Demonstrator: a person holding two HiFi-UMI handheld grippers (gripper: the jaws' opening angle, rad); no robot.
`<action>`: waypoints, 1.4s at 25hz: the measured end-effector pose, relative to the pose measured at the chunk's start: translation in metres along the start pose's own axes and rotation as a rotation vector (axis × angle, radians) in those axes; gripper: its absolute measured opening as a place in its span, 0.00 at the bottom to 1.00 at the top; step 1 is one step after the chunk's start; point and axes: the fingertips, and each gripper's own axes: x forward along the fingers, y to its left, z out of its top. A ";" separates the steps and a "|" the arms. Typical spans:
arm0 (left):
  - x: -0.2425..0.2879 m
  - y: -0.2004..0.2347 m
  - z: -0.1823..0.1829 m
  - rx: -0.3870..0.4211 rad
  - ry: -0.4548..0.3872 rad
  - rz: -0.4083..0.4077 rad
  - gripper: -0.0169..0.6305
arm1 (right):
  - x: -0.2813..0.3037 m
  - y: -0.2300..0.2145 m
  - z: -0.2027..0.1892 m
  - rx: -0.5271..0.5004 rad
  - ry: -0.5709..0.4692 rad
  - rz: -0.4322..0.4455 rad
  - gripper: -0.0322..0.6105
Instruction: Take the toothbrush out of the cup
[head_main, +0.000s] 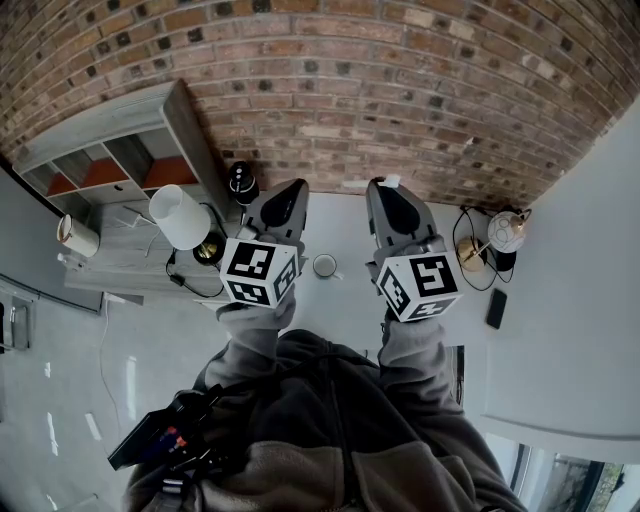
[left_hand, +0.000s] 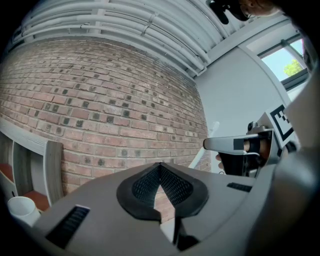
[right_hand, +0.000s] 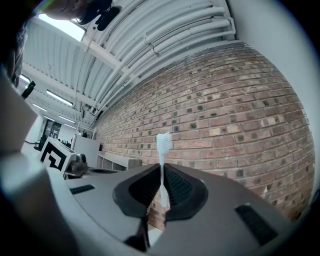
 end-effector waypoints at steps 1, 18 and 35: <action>0.000 0.000 -0.001 -0.001 0.002 -0.001 0.03 | 0.000 0.000 0.000 0.000 0.001 -0.001 0.08; -0.002 -0.004 -0.001 -0.011 -0.001 -0.010 0.03 | -0.004 0.005 -0.001 -0.009 0.002 0.002 0.08; -0.001 -0.017 -0.006 -0.022 0.012 -0.041 0.03 | -0.015 0.002 -0.005 -0.008 0.018 -0.017 0.08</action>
